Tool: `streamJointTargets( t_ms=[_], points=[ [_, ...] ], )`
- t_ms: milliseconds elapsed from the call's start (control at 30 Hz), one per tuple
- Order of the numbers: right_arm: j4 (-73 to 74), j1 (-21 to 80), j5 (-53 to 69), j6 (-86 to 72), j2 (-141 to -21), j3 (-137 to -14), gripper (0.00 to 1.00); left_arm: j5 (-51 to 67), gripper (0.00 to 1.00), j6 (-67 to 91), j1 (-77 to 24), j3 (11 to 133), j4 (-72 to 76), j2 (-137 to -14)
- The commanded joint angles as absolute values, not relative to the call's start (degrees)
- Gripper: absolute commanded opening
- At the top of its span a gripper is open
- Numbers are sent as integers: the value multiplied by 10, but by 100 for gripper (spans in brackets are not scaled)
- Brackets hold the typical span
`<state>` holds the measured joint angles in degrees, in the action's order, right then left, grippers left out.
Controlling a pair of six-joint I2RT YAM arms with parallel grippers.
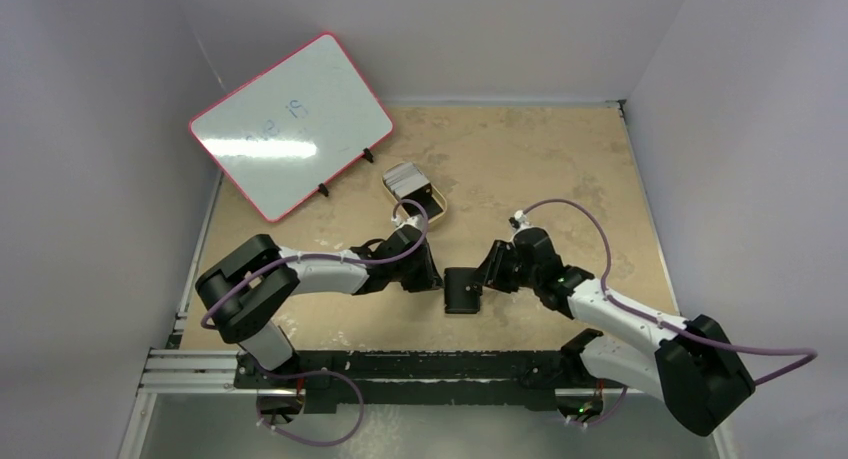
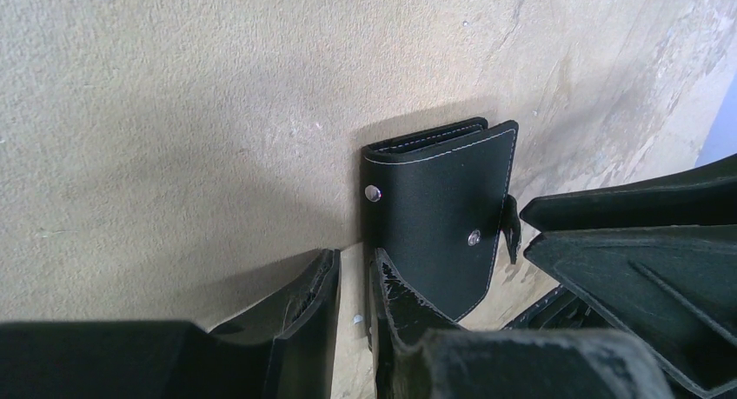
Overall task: Put the credit cards into the card holder
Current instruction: Close the card holder at the center of the board.
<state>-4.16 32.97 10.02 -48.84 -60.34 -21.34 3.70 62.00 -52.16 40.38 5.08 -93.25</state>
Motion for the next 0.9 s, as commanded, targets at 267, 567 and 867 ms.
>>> streamJointTargets(
  t_ms=[267,567,867],
  points=[
    [-23,327,78,-487,-596,-214,33,41,18,623,-524,419,74,-942],
    [-56,327,106,-491,-614,-203,31,42,19,624,-524,418,73,-944],
    [-77,327,105,-482,-633,-198,29,37,19,626,-524,419,67,-938]
  ],
)
